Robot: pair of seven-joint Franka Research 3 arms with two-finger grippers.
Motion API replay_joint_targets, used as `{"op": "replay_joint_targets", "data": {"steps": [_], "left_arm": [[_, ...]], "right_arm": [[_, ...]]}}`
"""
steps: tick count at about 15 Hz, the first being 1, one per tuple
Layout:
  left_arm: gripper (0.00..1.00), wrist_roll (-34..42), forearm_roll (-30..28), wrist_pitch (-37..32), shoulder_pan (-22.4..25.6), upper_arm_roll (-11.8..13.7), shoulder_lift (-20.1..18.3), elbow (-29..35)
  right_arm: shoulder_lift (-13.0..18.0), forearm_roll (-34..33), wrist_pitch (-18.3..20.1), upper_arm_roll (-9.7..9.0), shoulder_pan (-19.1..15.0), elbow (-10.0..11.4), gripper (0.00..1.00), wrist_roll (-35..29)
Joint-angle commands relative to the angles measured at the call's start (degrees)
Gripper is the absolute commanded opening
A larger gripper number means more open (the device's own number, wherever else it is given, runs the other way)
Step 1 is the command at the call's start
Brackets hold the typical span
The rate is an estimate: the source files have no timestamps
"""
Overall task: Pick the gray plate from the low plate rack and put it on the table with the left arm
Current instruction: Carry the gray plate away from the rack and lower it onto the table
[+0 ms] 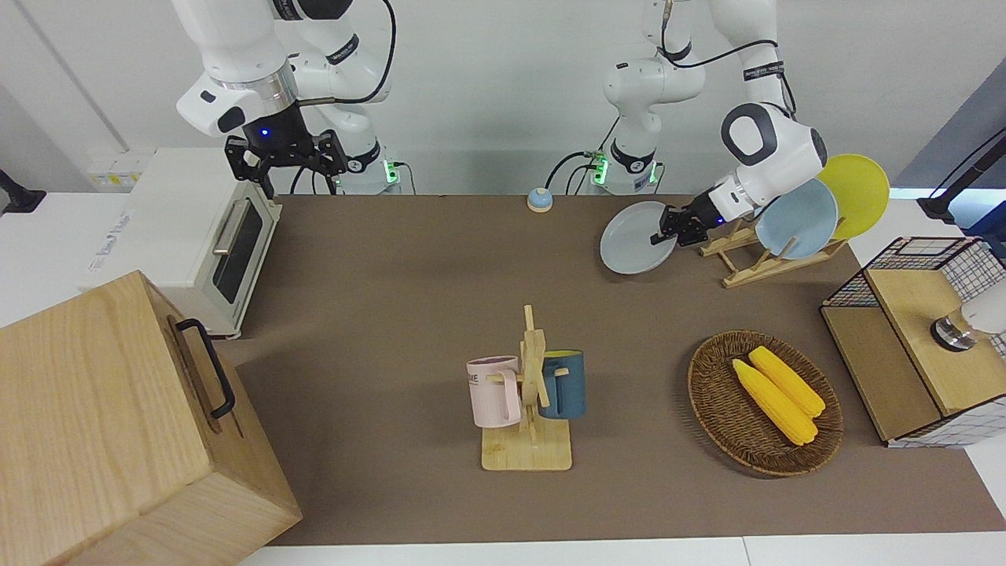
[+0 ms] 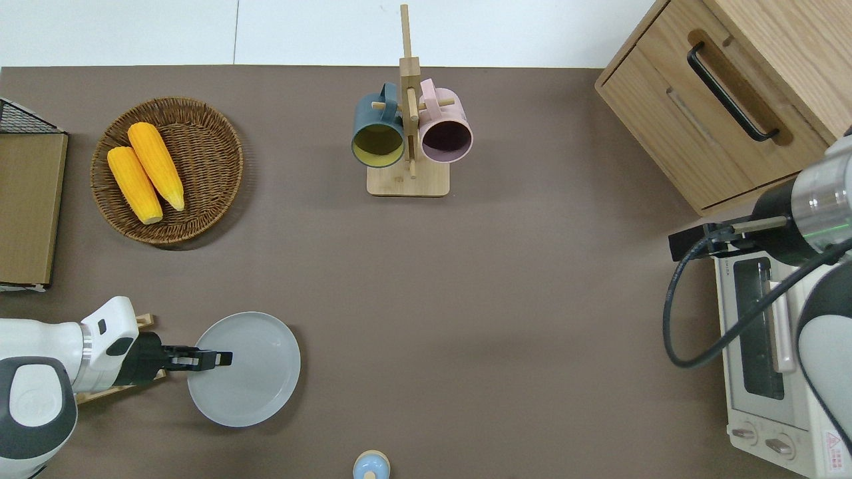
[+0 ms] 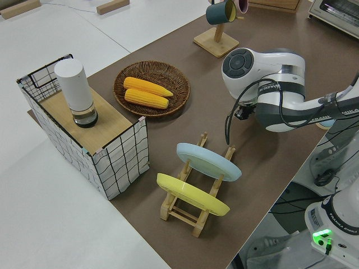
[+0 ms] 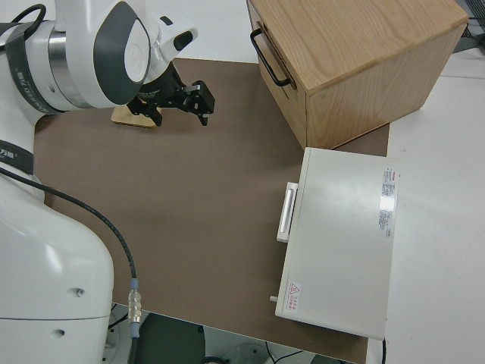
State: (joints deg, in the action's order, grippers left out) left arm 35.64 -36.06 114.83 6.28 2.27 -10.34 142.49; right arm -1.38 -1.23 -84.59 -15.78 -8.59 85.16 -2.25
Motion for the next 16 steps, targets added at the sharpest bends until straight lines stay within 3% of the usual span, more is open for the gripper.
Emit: {"op": "replay_joint_targets", "data": {"steps": [1,8,13,14,15,16], "left_arm": [[0.00,1.72,-1.91,2.58,-0.48,-0.24,0.49,1.39],[0.00,4.18,-1.91,3.56,-0.30,-0.51,1.29,1.65],[0.53,4.18,-1.73,3.73,-0.48,-0.60,1.20,1.56],[0.86,4.18,-1.65,4.17,-0.48,-0.60,1.20,1.56],[1.00,4.18,-1.47,4.43,-0.48,-0.60,1.11,1.47],[1.00,4.09,-1.38,4.52,-0.48,-0.60,1.11,1.30]], "right_arm": [[0.07,-0.09,0.74,-1.01,-1.08,-0.52,0.983,-0.74],[0.15,-0.09,0.83,-1.01,-1.16,-0.52,0.983,-0.74],[0.15,-0.09,0.83,-1.01,-1.08,-0.52,0.983,-0.74],[0.15,-0.09,0.83,-1.01,-1.08,-0.52,0.983,-0.74],[0.15,-0.09,0.83,-1.01,-1.16,-0.52,0.983,-0.74],[0.15,-0.09,0.74,-1.01,-1.08,-0.52,0.983,-0.74]]}}
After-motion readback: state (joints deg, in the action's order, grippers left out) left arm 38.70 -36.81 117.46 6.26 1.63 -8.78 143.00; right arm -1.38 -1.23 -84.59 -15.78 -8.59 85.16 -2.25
